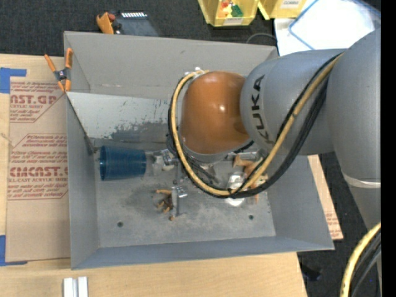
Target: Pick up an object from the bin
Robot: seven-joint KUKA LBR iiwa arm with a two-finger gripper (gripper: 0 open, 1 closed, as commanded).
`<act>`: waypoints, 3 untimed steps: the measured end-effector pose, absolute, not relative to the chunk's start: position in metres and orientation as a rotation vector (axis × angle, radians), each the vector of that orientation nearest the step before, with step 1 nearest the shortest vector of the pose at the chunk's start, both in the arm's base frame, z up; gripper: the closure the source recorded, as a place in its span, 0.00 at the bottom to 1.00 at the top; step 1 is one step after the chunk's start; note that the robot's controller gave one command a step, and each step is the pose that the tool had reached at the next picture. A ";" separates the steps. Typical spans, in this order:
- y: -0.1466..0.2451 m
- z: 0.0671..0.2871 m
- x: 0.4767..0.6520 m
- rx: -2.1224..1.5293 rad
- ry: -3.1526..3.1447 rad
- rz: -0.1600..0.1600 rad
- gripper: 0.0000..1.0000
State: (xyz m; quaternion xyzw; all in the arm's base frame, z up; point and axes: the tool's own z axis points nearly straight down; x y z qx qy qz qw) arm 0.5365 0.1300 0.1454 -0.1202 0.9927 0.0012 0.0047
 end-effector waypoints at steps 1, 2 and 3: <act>0.194 0.135 0.564 -0.069 3.132 0.011 0.00; 0.157 0.107 0.547 -0.223 3.126 0.003 0.00; 0.223 0.074 0.544 -0.171 3.129 -0.027 1.00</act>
Offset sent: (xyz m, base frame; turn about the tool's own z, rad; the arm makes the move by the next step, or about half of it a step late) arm -0.0110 -0.0501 -0.0754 -0.4078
